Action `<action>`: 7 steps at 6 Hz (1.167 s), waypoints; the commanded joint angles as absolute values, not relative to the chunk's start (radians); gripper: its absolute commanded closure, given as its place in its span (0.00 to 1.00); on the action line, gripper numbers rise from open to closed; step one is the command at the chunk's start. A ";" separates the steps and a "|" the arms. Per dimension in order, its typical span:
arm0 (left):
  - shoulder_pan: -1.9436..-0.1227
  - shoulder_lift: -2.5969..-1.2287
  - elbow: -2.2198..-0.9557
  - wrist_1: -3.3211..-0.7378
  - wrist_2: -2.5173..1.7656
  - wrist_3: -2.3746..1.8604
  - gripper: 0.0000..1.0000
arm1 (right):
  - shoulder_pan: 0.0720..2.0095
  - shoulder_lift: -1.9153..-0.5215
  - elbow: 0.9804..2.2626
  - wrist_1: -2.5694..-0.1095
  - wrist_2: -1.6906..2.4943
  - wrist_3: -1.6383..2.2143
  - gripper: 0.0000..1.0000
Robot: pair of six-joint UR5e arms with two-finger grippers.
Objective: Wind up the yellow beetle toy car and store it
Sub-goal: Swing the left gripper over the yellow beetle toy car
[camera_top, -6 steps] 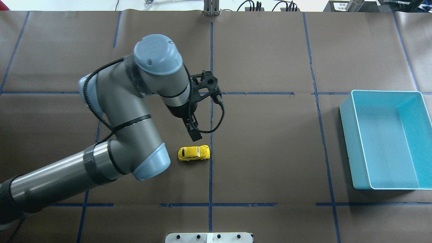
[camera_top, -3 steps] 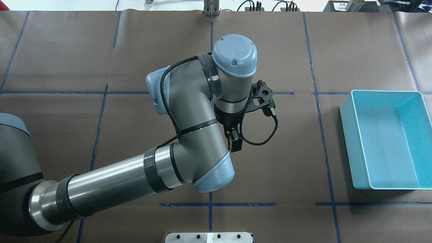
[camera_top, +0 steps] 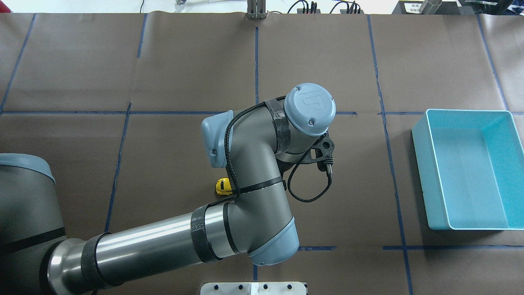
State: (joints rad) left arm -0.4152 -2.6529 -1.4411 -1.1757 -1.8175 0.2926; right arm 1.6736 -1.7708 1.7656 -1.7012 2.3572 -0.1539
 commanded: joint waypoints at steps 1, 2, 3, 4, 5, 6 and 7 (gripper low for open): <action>-0.408 -2.605 -1.416 -1.181 -1.789 0.307 0.00 | 1.674 -1.772 1.766 -1.701 2.356 -0.155 0.00; -0.405 -2.583 -1.404 -1.204 -1.787 0.307 0.00 | 1.674 -1.773 1.766 -1.701 2.356 -0.153 0.00; -0.406 -2.560 -1.401 -1.224 -1.787 0.308 0.00 | 1.674 -1.773 1.766 -1.701 2.358 -0.150 0.00; -0.407 -2.544 -1.388 -1.253 -1.787 0.305 0.00 | 1.675 -1.778 1.766 -1.703 2.358 -0.152 0.00; -0.408 -2.540 -1.365 -1.293 -1.789 0.304 0.00 | 1.674 -1.784 1.764 -1.701 2.358 -0.150 0.00; -0.408 -2.539 -1.358 -1.305 -1.790 0.298 0.00 | 1.674 -1.781 1.770 -1.701 2.361 -0.144 0.00; -0.408 -2.540 -1.358 -1.307 -1.798 0.275 0.10 | 1.675 -1.781 1.772 -1.701 2.362 -0.144 0.00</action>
